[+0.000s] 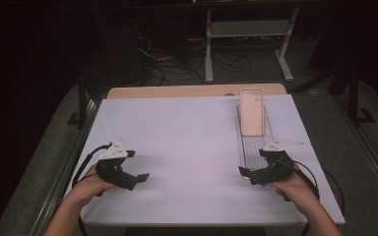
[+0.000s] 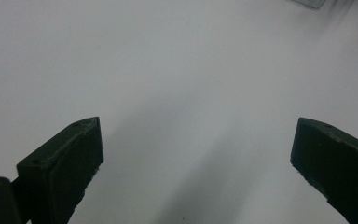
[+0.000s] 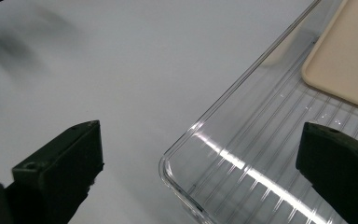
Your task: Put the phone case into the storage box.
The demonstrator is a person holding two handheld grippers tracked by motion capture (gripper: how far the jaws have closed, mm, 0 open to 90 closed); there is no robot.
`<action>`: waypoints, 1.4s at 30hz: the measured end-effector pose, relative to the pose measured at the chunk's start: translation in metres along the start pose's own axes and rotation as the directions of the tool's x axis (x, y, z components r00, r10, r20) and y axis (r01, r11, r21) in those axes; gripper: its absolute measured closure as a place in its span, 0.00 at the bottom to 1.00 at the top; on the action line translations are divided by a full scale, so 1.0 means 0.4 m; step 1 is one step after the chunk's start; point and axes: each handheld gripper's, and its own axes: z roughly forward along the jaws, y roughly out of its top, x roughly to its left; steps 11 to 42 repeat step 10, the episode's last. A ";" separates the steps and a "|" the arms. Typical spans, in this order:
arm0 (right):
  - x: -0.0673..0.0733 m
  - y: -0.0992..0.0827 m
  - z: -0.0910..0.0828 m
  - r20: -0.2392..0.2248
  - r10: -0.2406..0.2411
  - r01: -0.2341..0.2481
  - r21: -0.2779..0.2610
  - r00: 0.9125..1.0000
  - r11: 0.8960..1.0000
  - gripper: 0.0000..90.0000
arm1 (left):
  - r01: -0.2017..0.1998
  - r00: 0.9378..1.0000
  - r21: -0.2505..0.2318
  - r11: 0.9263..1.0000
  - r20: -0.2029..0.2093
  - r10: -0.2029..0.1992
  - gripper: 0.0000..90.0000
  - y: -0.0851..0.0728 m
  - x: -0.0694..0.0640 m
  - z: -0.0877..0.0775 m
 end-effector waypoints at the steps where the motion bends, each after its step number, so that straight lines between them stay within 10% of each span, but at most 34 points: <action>1: 0.000 0.000 0.000 -0.001 0.000 0.000 0.000 1.000 1.000 0.00 | 0.001 1.000 0.000 1.000 0.000 -0.001 0.02 0.000 0.000 0.000; 42: 0.000 0.000 -0.001 -0.003 -0.003 0.003 0.005 1.000 1.000 0.00 | -0.001 1.000 0.003 1.000 0.005 0.001 0.02 -0.011 -0.002 0.009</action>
